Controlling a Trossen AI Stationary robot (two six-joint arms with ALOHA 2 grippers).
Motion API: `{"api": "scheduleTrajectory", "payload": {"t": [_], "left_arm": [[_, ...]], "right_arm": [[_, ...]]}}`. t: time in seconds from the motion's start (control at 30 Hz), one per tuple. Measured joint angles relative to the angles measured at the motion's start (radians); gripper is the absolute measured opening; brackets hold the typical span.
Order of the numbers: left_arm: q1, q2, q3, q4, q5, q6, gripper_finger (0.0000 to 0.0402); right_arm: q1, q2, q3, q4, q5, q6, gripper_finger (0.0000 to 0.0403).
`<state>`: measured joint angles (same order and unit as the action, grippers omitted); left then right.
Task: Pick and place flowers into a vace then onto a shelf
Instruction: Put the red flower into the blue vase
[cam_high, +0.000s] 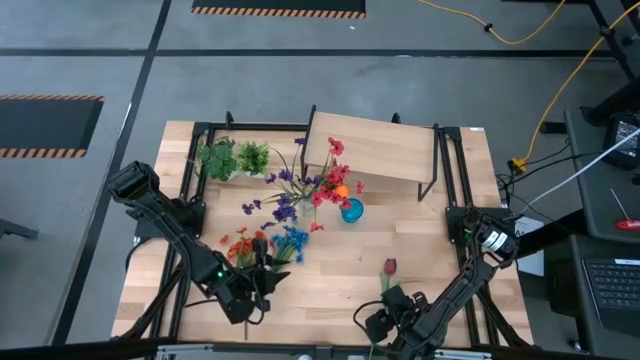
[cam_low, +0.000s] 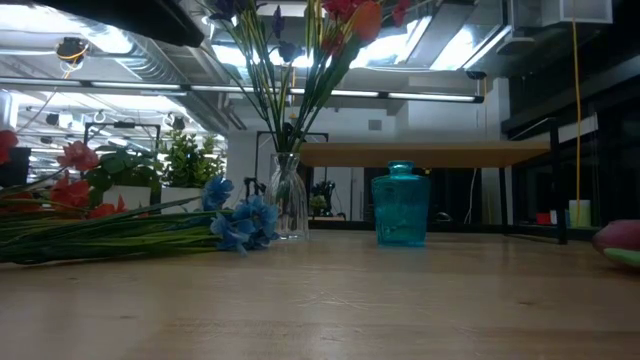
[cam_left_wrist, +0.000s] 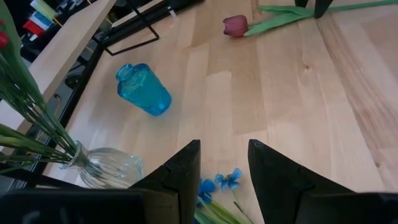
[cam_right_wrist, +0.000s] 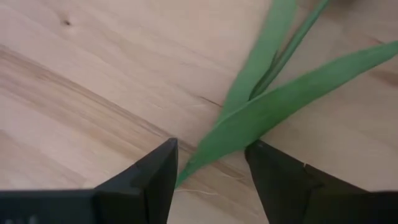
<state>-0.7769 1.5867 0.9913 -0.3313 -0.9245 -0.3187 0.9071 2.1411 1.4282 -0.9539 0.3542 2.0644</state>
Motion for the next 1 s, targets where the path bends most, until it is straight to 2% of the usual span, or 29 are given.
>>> {"api": "scheduleTrajectory", "payload": {"t": [0.2, 0.4, 0.67, 0.9, 1.0], "left_arm": [[0.000, 0.000, 0.000, 0.027, 0.001, 0.000, 0.0127], [0.000, 0.000, 0.000, 0.029, 0.003, -0.036, 0.0127], [0.000, 0.000, 0.000, 0.029, 0.036, -0.065, 0.0127], [0.000, -0.002, 0.000, 0.044, 0.063, -0.054, 0.0127], [0.000, -0.006, 0.009, 0.074, 0.063, 0.002, 0.0127]], "right_arm": [[-0.024, 0.001, 0.000, -0.014, -0.016, -0.003, 0.0182], [-0.062, 0.000, 0.000, -0.029, -0.086, -0.106, 0.0142], [-0.064, 0.000, 0.000, -0.053, -0.077, -0.206, 0.0088], [-0.065, -0.001, -0.001, -0.065, -0.057, -0.291, 0.0013], [-0.065, -0.013, -0.001, -0.066, -0.050, -0.315, 0.0009]]}}
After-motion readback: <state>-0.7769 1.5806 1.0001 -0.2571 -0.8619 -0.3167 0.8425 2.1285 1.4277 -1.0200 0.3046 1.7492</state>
